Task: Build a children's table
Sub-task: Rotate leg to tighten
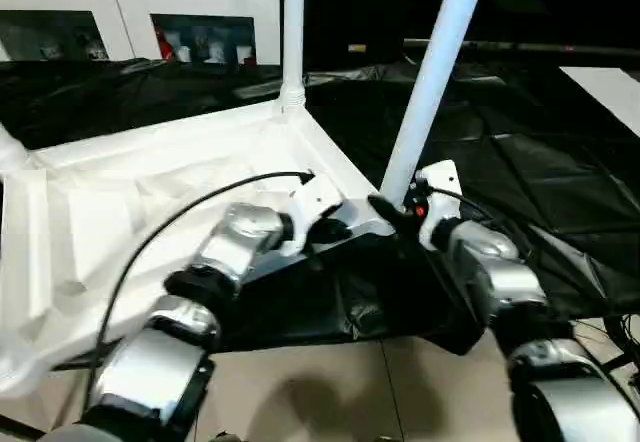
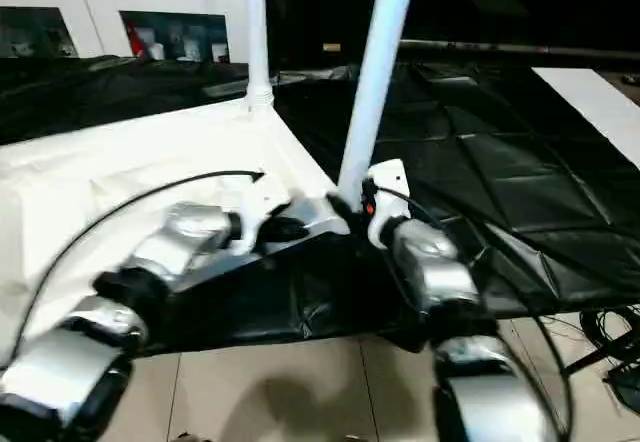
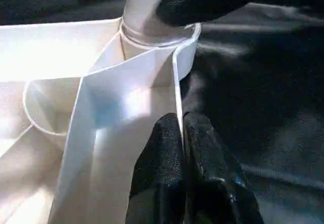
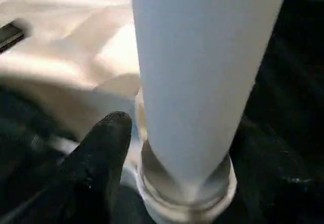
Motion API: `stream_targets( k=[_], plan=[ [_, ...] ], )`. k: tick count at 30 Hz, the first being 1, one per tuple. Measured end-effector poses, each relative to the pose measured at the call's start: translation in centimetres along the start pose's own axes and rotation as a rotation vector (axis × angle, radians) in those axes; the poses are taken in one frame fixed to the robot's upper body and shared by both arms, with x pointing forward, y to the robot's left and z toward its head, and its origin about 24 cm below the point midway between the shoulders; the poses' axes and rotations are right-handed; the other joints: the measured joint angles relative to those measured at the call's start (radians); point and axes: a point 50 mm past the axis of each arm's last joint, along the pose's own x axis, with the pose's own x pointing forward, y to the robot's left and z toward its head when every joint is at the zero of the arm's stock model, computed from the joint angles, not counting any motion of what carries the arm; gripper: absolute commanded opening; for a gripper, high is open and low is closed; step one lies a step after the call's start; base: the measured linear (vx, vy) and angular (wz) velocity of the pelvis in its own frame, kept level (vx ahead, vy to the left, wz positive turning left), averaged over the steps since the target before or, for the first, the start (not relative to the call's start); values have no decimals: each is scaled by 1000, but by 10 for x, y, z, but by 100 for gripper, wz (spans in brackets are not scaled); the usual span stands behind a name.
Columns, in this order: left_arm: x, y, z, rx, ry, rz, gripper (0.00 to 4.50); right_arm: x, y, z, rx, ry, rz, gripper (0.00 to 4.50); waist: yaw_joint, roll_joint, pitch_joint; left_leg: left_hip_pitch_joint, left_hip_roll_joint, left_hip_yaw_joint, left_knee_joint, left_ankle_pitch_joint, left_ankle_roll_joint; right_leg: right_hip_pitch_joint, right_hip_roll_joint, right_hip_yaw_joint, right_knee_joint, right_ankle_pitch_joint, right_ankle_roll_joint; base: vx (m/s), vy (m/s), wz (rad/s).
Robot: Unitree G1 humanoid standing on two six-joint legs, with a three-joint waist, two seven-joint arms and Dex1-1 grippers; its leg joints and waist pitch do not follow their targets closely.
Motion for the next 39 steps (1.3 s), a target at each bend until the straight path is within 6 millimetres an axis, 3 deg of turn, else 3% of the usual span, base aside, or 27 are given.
stream_targets(
  k=[3,10,11,13,16,25,29,36,39],
  plan=[
    [-13,-2,-5,0,-2,-89,0,-11,3,-4,-30,33,118,305,5,0,0,0,0,1,0,1,1,0,0,0,0,-3,-2,0,0,0],
    [-24,-11,-10,-4,9,-222,0,-14,15,-1,-46,45,277,305,25,0,1,-1,0,2,1,0,0,0,0,0,0,-4,-3,0,0,0],
    [-25,-12,-11,-5,9,-231,0,-15,15,-2,-46,52,286,278,27,0,1,-1,0,2,1,0,0,0,0,0,0,-4,-3,0,0,0],
    [-26,-12,-11,-10,12,-238,0,-16,17,-3,-45,60,305,278,27,-1,1,-1,0,2,2,0,0,0,0,0,1,-4,-3,0,0,0],
    [-26,-13,-11,-17,13,-244,0,-18,18,-4,-45,75,327,242,26,-1,1,-1,0,2,2,0,0,0,0,0,1,-4,-3,0,0,0],
    [-26,-13,-10,-21,9,-242,0,-20,18,-3,-66,83,319,204,27,-1,1,-1,0,2,2,0,0,0,0,0,1,-4,-3,0,0,0],
    [-15,-9,-7,-16,9,-142,0,-9,11,-4,-29,63,158,201,16,-2,1,0,0,1,6,0,0,1,0,1,2,-2,-4,0,0,0],
    [23,-5,10,-37,12,72,0,13,-2,-5,118,-3,-283,196,10,-4,1,0,0,1,6,0,0,1,0,2,1,-1,-3,0,0,0],
    [29,-5,13,-30,13,96,0,16,-2,-5,140,-14,-347,196,10,-4,1,0,0,1,6,0,0,1,0,2,1,0,-2,0,0,0]
  ],
)
